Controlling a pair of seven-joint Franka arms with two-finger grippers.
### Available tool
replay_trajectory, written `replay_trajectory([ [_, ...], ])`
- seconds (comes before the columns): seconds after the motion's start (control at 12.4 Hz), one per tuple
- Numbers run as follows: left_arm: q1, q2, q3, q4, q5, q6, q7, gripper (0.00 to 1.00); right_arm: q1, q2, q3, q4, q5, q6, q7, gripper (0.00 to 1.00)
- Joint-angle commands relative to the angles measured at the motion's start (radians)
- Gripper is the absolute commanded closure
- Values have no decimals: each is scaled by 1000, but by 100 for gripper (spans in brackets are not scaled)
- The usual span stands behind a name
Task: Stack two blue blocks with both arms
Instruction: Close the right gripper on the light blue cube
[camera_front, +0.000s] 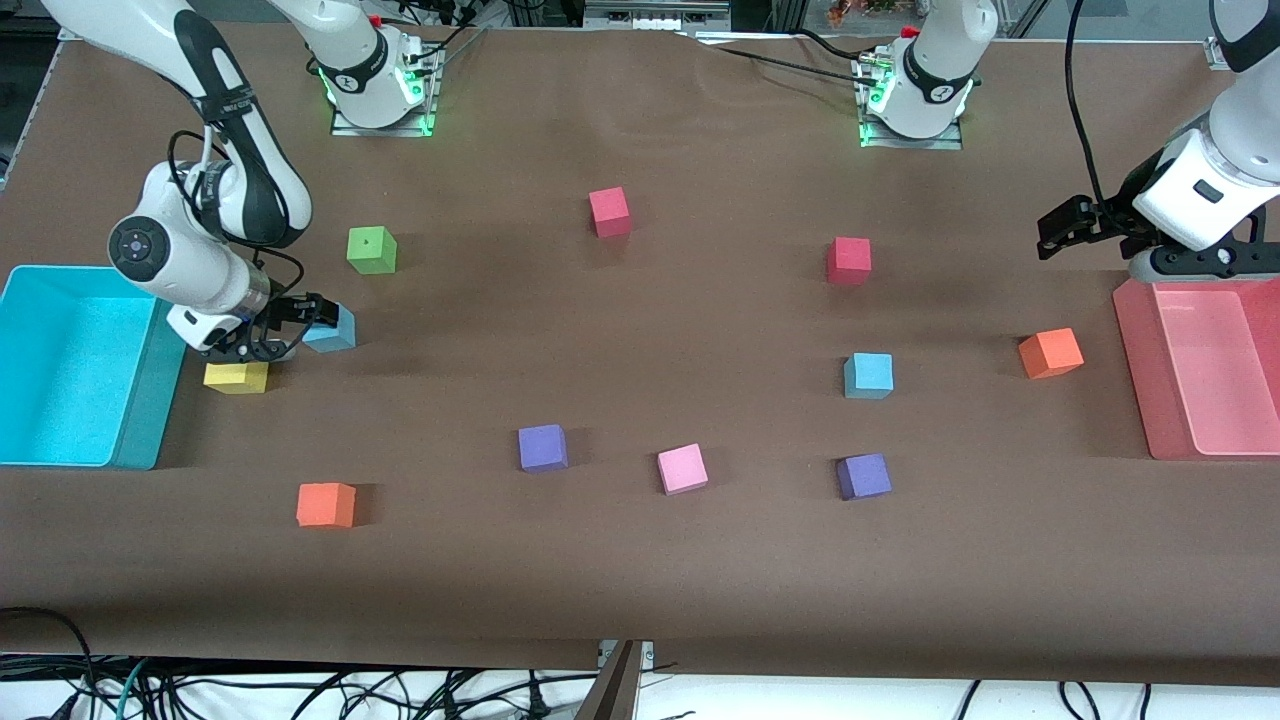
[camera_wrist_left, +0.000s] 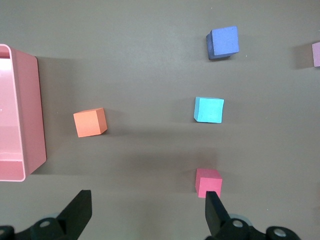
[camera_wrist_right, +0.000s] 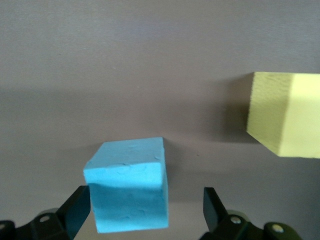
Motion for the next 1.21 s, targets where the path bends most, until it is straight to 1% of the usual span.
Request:
replay_trajectory([
  [0.0,-6,20,10,39,-16,-28,17,0,-1,3,11,2,18,13,-25,0],
  [0.32,-6,28,16,45,-16,-30,17,0,-1,46,13,2,18,36,-27,0],
  [0.4,-5,28,16,45,-16,-31,17,0,-1,58,13,2,18,36,-27,2],
  [0.48,-6,29,16,46,-17,-31,17,0,-1,66,13,2,18,40,-28,21],
  [0.56,-6,29,15,46,-16,-33,17,0,-1,66,13,3,16,40,-28,53],
  [0.64,-6,29,16,46,-16,-33,17,0,-1,65,13,6,15,40,-33,69],
  [0.72,-6,31,16,46,-17,-33,17,0,-1,57,13,11,15,36,-54,77],
  [0.88,-6,32,18,46,-17,-33,17,0,-1,37,13,44,16,19,-103,78],
  [1.05,-5,31,18,46,-17,-33,17,0,-2,3,13,107,16,-91,-105,78],
  [1.13,-5,31,18,46,-17,-33,17,0,-1,-6,14,164,15,-183,-99,78],
])
